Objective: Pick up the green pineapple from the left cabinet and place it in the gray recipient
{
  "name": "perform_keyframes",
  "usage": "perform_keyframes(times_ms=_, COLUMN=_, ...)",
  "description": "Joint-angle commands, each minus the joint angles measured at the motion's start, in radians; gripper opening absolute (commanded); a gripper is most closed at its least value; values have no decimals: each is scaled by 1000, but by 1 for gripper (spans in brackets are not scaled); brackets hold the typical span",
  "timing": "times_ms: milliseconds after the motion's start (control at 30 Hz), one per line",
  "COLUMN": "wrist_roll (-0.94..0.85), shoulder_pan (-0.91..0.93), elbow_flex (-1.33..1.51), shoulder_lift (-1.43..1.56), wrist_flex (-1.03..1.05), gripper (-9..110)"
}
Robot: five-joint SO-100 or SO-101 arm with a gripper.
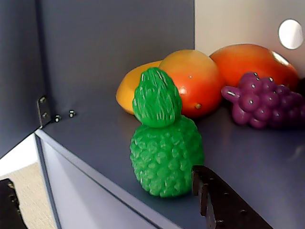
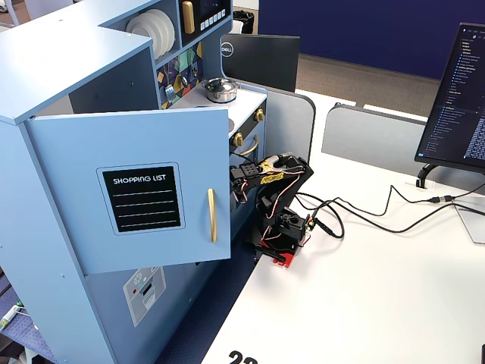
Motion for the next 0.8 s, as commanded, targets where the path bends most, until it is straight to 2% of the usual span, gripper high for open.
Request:
perform_keyframes(times_ms=0, wrist_roll=-15, shoulder_pan=26, elbow_flex=-100, shoulder_lift=-44, wrist_flex=-44, gripper=44)
perform_keyframes(times_ms=233, wrist_roll=-14, shoulder_pan=46, elbow_flex=-161, shoulder_lift=-135, wrist_flex=-89, gripper=49)
perform_keyframes(times_ms=767, wrist_roll=-48, shoulder_pan=86, elbow_flex=-324, shoulder_lift=-331, wrist_flex=-77, gripper=48)
